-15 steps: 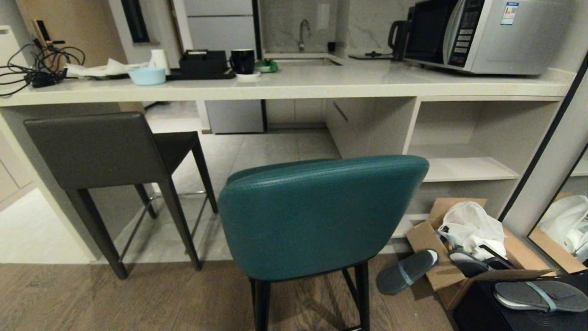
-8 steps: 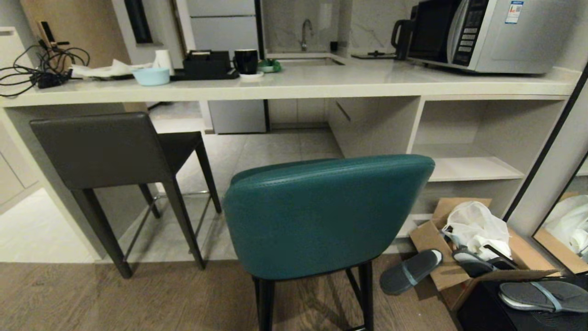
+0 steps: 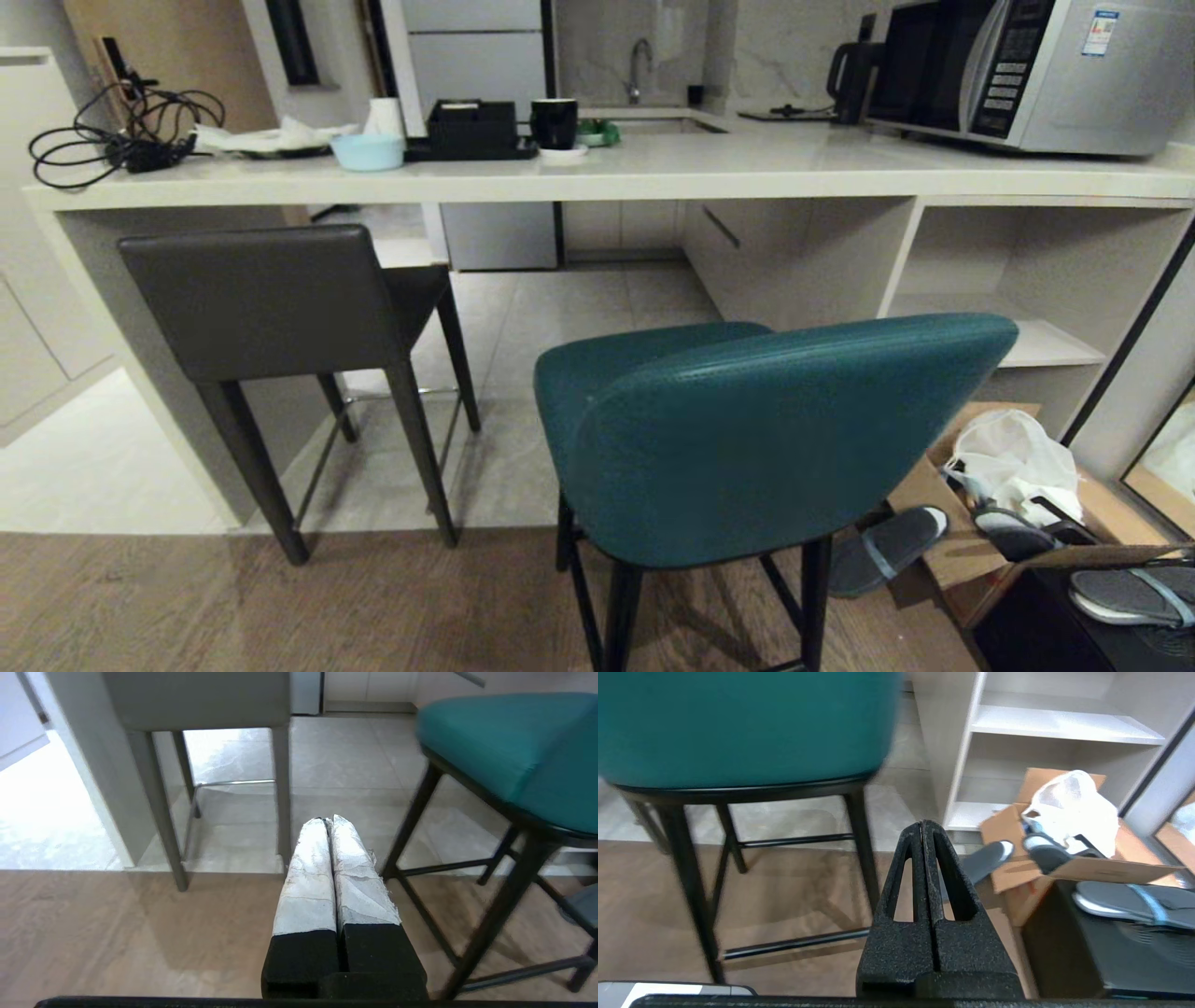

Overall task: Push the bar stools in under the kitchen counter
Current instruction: Pull the gray chair out from under the dining table

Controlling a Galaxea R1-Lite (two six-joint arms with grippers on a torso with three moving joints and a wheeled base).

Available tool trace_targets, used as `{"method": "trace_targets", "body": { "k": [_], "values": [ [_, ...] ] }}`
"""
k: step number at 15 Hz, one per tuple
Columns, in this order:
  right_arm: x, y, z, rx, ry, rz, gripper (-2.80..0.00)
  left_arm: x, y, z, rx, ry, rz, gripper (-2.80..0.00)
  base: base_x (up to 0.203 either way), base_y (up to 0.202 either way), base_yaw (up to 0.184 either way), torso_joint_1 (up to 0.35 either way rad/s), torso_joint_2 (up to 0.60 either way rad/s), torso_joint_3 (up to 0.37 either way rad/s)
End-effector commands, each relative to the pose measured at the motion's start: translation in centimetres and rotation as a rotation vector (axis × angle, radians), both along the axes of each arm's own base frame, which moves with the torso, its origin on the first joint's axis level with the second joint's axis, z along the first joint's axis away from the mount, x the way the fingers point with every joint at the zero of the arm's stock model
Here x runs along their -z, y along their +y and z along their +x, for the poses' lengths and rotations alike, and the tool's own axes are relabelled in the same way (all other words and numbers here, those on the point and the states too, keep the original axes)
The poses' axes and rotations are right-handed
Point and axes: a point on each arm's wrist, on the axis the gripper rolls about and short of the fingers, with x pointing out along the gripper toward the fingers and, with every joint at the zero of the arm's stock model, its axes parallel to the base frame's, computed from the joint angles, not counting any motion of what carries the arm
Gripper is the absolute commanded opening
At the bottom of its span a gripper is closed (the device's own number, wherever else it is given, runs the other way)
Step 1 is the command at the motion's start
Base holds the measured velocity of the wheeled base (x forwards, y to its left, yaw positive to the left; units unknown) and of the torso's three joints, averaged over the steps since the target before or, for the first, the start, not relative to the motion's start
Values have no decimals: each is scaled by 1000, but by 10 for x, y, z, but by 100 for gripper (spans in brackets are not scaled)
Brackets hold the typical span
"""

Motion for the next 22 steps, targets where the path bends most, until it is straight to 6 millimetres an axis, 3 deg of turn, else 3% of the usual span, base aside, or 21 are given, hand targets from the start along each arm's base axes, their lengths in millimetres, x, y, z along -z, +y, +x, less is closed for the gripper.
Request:
{"method": "trace_targets", "body": {
  "k": [1, 22],
  "values": [
    [0, 0, 0, 1, 3, -1, -280, 5, 0, 2, 0, 20, 0, -280, 0, 199, -5, 1, 1, 10],
    [0, 0, 0, 1, 2, 2, -280, 5, 0, 2, 0, 20, 0, -280, 0, 198, -2, 3, 2, 2]
  ]
}}
